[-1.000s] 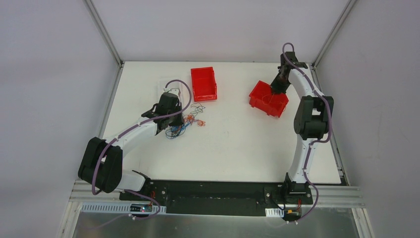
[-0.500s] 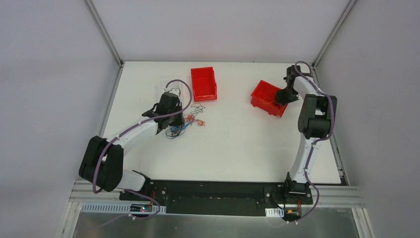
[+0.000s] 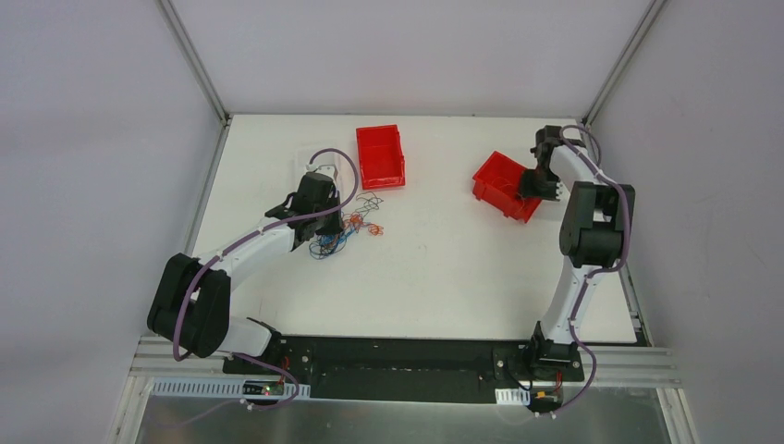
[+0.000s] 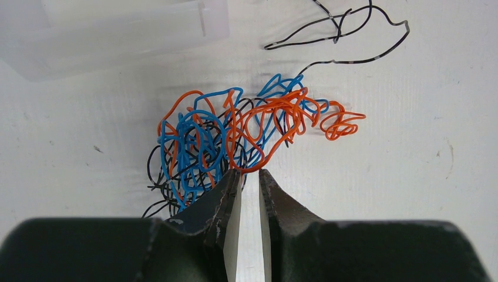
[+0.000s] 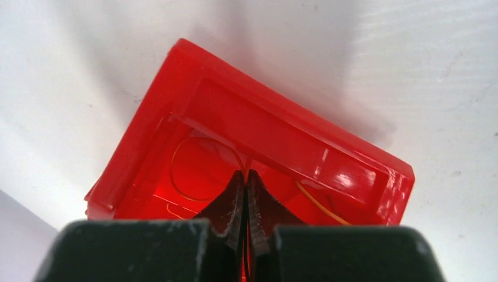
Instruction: Untangle the cables
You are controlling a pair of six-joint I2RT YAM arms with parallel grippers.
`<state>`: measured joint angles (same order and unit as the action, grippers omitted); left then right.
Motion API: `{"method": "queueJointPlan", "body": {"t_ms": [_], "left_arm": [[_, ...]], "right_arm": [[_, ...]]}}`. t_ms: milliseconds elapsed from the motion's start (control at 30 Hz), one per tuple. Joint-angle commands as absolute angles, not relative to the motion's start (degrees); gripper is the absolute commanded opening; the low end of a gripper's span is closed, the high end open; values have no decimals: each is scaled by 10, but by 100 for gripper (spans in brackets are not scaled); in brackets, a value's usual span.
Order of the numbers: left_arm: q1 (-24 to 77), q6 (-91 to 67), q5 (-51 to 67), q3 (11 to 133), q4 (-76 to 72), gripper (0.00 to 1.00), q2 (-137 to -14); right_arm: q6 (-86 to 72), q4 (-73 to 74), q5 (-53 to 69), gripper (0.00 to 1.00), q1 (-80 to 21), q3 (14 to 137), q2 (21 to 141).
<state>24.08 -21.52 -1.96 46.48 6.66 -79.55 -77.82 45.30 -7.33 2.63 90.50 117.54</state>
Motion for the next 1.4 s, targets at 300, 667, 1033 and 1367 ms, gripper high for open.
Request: {"method": "queueJointPlan", "body": {"t_ms": [300, 667, 1033, 1367], "left_arm": [[248, -205, -23, 483, 65, 19, -790], [248, -204, -24, 484, 65, 19, -793], [248, -204, -25, 484, 65, 19, -794], [249, -203, -25, 485, 65, 19, -797]], "right_arm": [[-967, 423, -50, 0, 41, 861, 1081], [-976, 432, -24, 0, 44, 905, 1085], [-985, 345, -19, 0, 45, 802, 1133], [-929, 388, -47, 61, 41, 847, 1098]]}}
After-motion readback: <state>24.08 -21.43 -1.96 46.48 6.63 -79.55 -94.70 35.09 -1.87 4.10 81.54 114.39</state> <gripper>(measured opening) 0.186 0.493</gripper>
